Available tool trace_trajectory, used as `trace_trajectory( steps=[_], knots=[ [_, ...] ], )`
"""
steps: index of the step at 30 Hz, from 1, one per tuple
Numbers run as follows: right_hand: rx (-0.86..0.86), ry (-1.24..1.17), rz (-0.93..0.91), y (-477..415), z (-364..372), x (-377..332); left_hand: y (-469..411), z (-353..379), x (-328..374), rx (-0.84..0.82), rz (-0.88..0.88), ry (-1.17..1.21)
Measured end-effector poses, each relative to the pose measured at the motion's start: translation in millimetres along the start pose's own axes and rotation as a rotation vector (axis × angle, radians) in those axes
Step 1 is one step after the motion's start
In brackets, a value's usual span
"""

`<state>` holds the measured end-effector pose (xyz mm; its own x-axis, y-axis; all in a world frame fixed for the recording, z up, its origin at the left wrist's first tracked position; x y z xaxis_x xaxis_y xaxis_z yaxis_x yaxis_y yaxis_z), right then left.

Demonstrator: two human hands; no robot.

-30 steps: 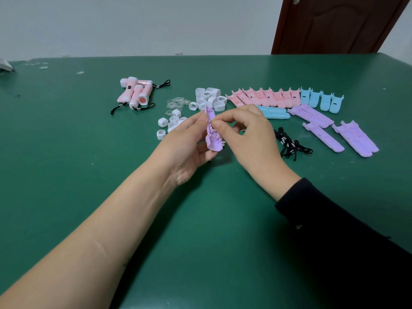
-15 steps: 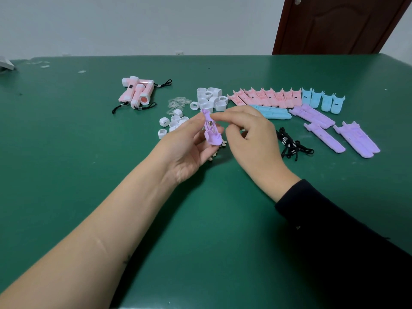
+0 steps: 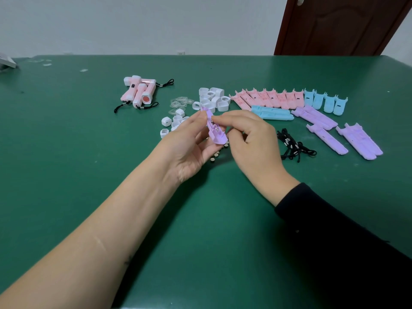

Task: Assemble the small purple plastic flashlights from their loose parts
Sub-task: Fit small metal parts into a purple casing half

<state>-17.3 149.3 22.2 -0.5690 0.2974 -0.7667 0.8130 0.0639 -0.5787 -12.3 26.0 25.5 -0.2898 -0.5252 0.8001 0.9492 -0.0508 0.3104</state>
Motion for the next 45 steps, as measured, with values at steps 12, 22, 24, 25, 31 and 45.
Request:
trace_trajectory(
  steps=[12,22,24,25,31,45],
  knots=[
    [0.005,-0.025,0.002,2.7,5.5,3.3,0.8,-2.5,-1.5,0.021,-0.007,0.045],
    [-0.053,0.013,-0.032,2.6,8.1,4.7,2.6,-2.7,-3.2,0.052,-0.062,0.086],
    [-0.067,0.015,-0.039,3.1,8.4,4.6,3.4,-2.7,-3.1,0.059,-0.066,0.091],
    [-0.076,0.023,-0.040,3.2,8.4,4.8,3.3,-2.7,-2.5,0.061,-0.064,0.097],
    [-0.112,-0.035,0.089,-1.1,6.9,1.3,3.4,-0.2,6.1,0.013,0.045,0.058],
    [0.009,-0.400,0.671,-13.0,-11.6,12.9,-1.2,-7.2,5.0,0.049,0.153,-0.327]
  ],
)
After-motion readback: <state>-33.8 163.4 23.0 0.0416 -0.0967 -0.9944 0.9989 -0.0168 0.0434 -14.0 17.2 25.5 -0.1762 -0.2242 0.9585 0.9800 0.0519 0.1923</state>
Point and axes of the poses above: each hand's wrist, its own y-axis away from the middle knuckle, its own z-axis out of the palm, x = y × z, the point moved 2 cm from there along -y, towards the middle knuckle, and after that the axes turned 8 degrees about -y, right-handed, at the moved point
